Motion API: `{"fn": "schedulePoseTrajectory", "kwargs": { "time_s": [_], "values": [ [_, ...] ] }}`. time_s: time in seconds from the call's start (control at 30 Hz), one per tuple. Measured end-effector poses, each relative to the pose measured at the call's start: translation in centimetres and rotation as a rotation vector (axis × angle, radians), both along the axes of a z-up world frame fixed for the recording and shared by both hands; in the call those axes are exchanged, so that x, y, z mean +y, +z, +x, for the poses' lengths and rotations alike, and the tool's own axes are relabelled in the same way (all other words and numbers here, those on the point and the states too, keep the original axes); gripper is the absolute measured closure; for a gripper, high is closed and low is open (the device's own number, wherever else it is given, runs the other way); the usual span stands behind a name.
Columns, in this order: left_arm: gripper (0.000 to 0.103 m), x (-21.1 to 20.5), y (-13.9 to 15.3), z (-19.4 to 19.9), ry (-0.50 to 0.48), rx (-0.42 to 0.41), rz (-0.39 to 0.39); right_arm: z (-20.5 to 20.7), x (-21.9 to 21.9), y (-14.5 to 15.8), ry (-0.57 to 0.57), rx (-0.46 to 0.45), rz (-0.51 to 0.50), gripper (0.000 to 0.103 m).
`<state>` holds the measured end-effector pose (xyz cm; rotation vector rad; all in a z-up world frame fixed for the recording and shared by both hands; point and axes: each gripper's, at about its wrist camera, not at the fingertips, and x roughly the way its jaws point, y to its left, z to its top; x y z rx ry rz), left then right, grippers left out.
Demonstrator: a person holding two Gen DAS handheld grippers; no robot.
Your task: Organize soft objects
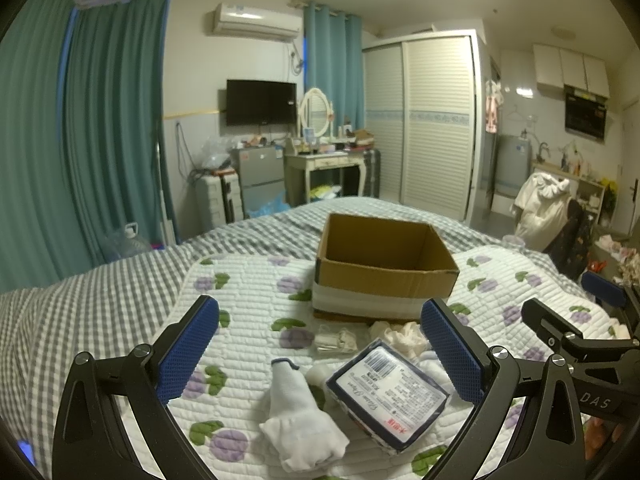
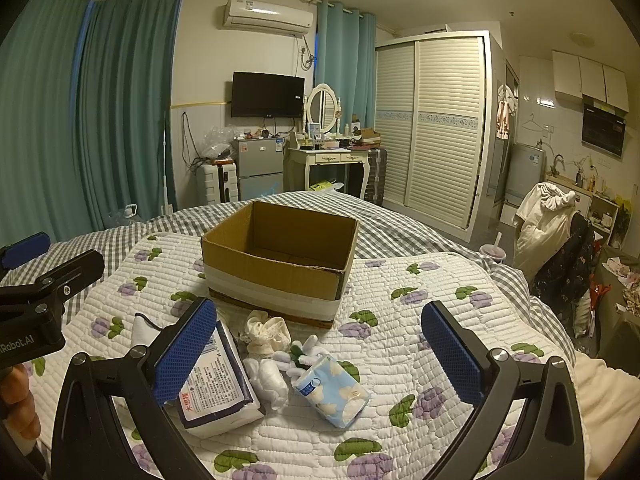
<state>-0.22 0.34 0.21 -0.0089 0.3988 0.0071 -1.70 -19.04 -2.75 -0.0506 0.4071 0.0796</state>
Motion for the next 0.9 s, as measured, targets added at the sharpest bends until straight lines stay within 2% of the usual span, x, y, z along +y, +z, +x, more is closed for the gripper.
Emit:
{"fn": "schedulePoseTrajectory", "kwargs": {
  "time_s": [0.23,0.37,0.53,0.7,0.8,0.9],
  "values": [
    [0.0,0.3,1.6,-1.4,0.004,-0.042,-0.001,-0.7,0.4,0.6,0.012,-0.02,-0.007,0.0],
    [0.0,1.0,1.6,-2.2,0.022,-0.025,0.022,-1.4,0.9,0.9,0.05,-0.02,-0.024,0.0],
    [0.0,2.6,-1.6,-1.8,0.048,0.075,0.013,-1.5,2.7,-1.2,0.119,0.033,-0.061,0.0],
    [0.002,3.9,-7.2,-0.6,0.083,0.215,0.024,0.4,5.7,-6.5,0.219,0.176,-0.089,0.0],
    [0.002,4.1,-9.4,0.0,0.073,0.276,0.001,1.1,6.9,-8.9,0.262,0.23,-0.107,0.001],
    [0.004,3.7,-10.8,0.6,0.062,0.318,0.014,2.0,8.0,-10.6,0.283,0.272,-0.127,0.001]
  ]
}}
